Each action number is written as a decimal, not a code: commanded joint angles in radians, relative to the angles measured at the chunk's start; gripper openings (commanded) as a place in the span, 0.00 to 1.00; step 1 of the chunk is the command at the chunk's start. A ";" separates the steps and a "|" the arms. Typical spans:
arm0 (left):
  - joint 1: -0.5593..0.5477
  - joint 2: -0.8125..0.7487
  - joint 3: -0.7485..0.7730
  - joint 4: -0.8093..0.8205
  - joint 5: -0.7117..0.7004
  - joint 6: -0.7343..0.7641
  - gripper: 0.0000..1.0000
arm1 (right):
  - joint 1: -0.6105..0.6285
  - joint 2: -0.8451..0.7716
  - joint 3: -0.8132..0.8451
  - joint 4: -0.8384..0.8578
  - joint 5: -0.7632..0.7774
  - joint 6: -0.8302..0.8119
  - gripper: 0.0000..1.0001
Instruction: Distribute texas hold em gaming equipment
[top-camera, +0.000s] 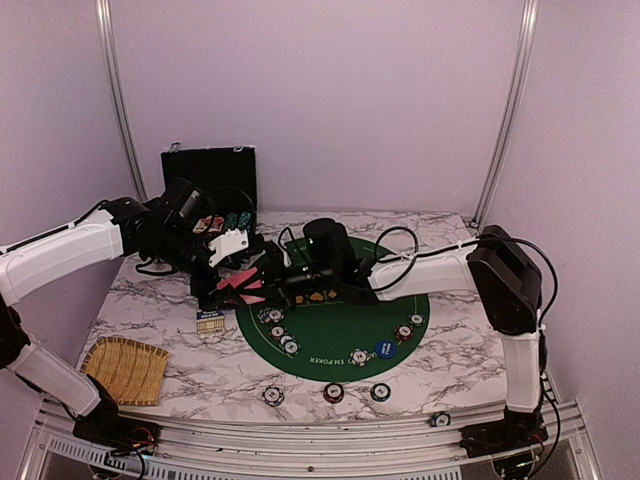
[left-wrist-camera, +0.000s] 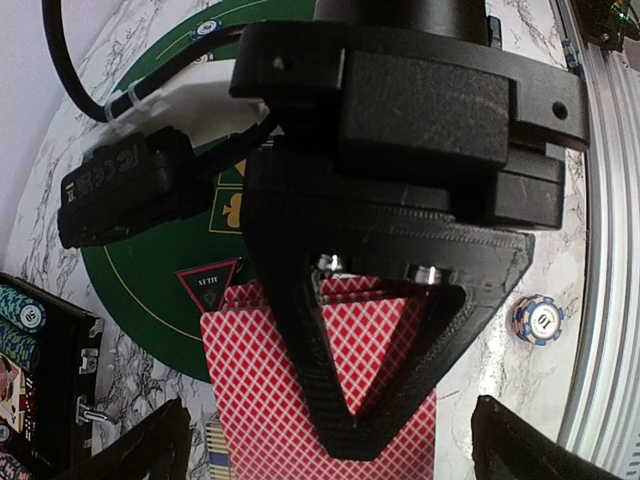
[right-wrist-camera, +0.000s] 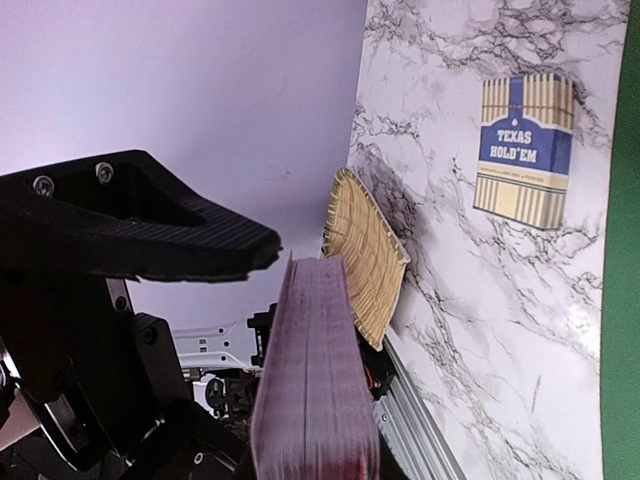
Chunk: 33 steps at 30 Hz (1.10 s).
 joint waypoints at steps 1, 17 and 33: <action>-0.004 0.006 -0.028 0.002 0.038 0.020 0.99 | 0.011 0.008 0.049 0.141 -0.033 0.070 0.00; -0.002 -0.002 -0.066 -0.016 -0.011 0.084 0.97 | 0.027 0.042 0.014 0.234 -0.061 0.133 0.00; -0.003 -0.022 -0.103 -0.015 -0.029 0.129 0.73 | 0.035 0.067 0.001 0.231 -0.049 0.146 0.00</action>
